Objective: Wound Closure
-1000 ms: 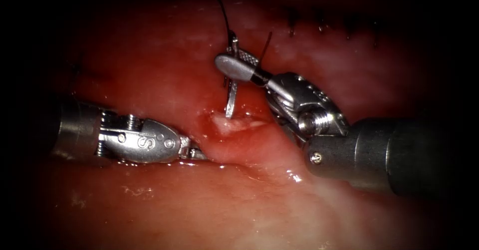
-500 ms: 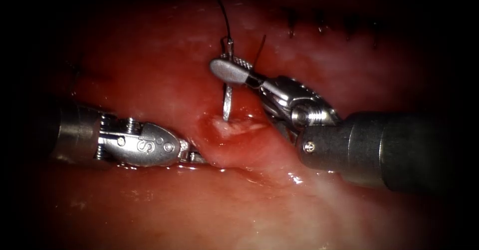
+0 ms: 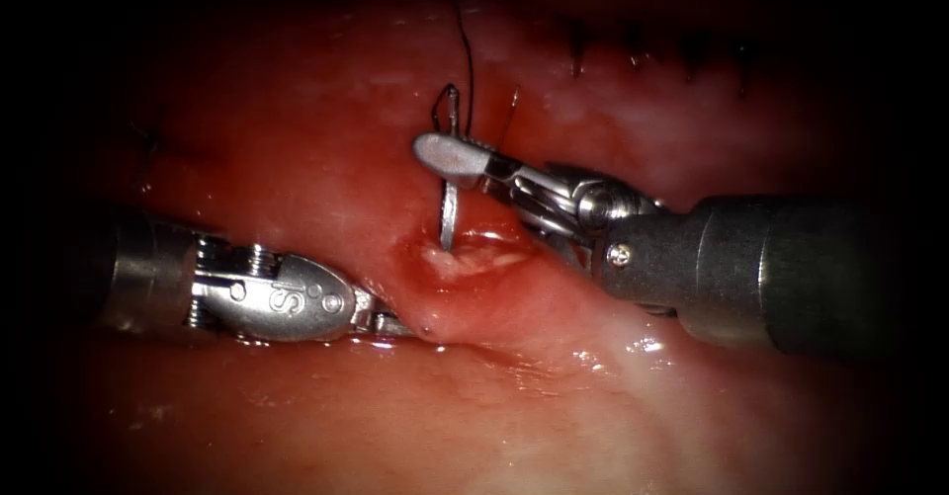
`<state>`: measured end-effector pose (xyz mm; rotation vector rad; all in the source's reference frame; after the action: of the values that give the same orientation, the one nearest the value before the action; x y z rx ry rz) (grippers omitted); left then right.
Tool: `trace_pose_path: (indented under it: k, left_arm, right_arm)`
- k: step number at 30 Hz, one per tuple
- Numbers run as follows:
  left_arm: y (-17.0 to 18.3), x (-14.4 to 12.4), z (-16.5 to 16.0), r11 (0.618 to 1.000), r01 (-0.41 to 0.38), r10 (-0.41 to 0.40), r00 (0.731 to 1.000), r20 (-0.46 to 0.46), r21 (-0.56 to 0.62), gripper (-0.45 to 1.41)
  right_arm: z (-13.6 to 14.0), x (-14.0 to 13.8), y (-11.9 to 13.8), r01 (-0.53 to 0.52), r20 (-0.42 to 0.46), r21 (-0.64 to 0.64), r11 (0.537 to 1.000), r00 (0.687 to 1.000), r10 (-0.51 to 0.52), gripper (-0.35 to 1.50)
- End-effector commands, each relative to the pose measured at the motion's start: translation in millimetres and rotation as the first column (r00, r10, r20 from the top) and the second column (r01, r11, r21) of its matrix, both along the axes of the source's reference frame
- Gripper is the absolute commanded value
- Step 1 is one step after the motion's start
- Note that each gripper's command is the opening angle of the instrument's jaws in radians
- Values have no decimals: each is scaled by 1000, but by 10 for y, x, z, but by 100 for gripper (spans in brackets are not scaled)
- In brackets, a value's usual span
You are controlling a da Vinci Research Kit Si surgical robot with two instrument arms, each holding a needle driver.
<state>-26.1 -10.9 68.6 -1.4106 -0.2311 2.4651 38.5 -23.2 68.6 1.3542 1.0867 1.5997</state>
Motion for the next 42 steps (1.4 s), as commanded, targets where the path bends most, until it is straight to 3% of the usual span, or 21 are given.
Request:
trace_pose_path:
  k: [1,26,33,35,36,38,42]
  left_arm:
    - [-1,-6,5,1000,0,0,1000,1,-1,-40]
    - [-2,-6,6,1000,0,0,1000,1,-1,-40]
    - [-2,-7,6,1000,0,0,1000,1,-1,-40]
    - [-2,-7,6,1000,0,0,1000,1,-1,-40]
    - [-2,-7,6,1000,0,0,1000,1,-1,-40]
    - [-2,-7,5,1000,0,0,1000,1,-1,-40]
    - [-2,-4,-2,1000,-19,19,1000,5,6,-37]
  right_arm:
    - [2,8,-5,7,-12,24,1000,1000,-7,-35]
    - [-35,19,-56,47,-129,222,974,991,-18,-35]
    - [-31,16,-50,3,-94,219,976,995,18,-35]
    - [-28,18,-43,-36,-65,119,992,997,44,-35]
    - [-25,19,-37,-79,-57,37,996,995,81,26]
    - [-20,19,-26,-149,-60,-37,988,987,146,116]
    - [-15,6,-1,-200,-50,-146,969,980,195,126]
